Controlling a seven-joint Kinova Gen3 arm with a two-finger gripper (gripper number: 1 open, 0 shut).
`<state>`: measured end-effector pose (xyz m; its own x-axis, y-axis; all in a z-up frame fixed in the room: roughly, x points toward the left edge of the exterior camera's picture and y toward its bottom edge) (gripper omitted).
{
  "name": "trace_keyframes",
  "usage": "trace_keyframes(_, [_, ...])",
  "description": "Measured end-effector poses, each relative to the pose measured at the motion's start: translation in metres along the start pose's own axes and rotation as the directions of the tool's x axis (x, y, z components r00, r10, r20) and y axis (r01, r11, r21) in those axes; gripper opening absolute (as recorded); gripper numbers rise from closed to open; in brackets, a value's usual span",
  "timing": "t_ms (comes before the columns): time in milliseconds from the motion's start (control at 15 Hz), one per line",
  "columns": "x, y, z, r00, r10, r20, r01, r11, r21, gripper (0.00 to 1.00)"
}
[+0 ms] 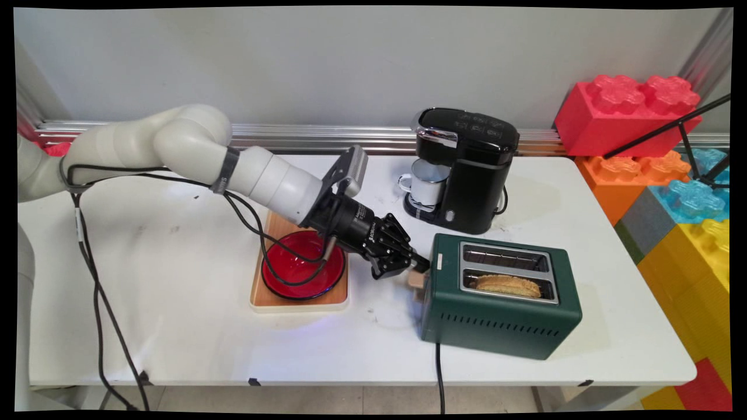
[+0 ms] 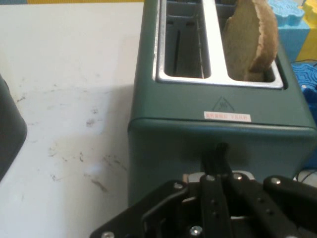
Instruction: Press the toaster switch
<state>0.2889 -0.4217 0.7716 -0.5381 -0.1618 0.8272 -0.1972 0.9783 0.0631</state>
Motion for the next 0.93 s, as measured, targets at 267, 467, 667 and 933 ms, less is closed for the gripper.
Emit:
trace_keyframes(267, [-0.004,0.0,0.006,1.0,-0.007,-0.001,0.007,1.0,-0.001,0.0])
trace_keyframes(467, [-0.007,0.0,0.01,1.0,-0.011,-0.001,0.011,1.0,-0.003,0.0])
trace_keyframes(667, [-0.012,0.001,0.012,1.0,-0.013,0.003,0.013,1.0,-0.008,0.0])
trace_keyframes(933, [-0.017,0.002,0.014,1.0,-0.016,0.009,0.016,1.0,-0.015,0.0])
